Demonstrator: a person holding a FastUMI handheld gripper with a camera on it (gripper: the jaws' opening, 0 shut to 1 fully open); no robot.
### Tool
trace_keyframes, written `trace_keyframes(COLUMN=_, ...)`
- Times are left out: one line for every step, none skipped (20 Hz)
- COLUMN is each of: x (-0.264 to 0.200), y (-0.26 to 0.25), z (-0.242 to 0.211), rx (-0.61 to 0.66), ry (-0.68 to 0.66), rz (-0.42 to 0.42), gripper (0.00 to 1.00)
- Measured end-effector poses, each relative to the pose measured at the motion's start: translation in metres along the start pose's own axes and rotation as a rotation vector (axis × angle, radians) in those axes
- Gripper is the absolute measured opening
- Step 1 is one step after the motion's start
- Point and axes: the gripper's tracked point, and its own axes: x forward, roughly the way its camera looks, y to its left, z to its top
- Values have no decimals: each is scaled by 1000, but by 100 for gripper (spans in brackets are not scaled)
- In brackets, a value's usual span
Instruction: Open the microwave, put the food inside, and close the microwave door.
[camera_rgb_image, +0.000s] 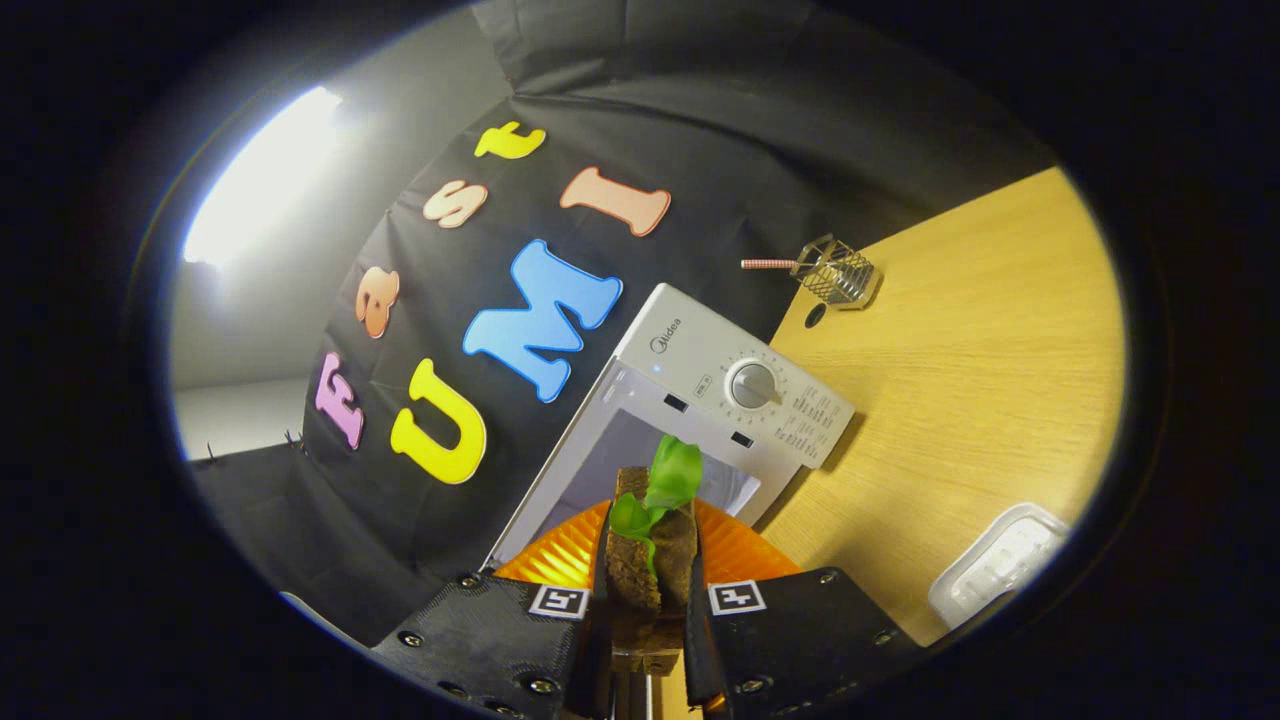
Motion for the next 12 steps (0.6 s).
trace_keyframes(x=9, y=1, z=-2, rx=23, ry=-5, rz=-2, gripper=29)
trace_keyframes(x=19, y=2, z=-5, rx=49, ry=-12, rz=-6, gripper=29)
trace_keyframes(x=30, y=5, z=-5, rx=72, ry=-26, rz=-7, gripper=29)
trace_keyframes(x=41, y=5, z=-7, rx=97, ry=-32, rz=-12, gripper=29)
trace_keyframes(x=51, y=7, z=-10, rx=117, ry=-38, rz=-4, gripper=30)
trace_keyframes(x=60, y=10, z=-10, rx=120, ry=-56, rz=5, gripper=31)
trace_keyframes(x=68, y=8, z=-11, rx=118, ry=-73, rz=-5, gripper=31)
trace_keyframes(x=78, y=6, z=-12, rx=115, ry=-93, rz=-19, gripper=31)
trace_keyframes(x=85, y=4, z=-17, rx=119, ry=-97, rz=-32, gripper=31)
trace_keyframes(x=93, y=2, z=-22, rx=127, ry=-94, rz=-46, gripper=31)
trace_keyframes(x=101, y=0, z=-27, rx=141, ry=-96, rz=-60, gripper=31)
trace_keyframes(x=109, y=-3, z=-32, rx=156, ry=-94, rz=-71, gripper=31)
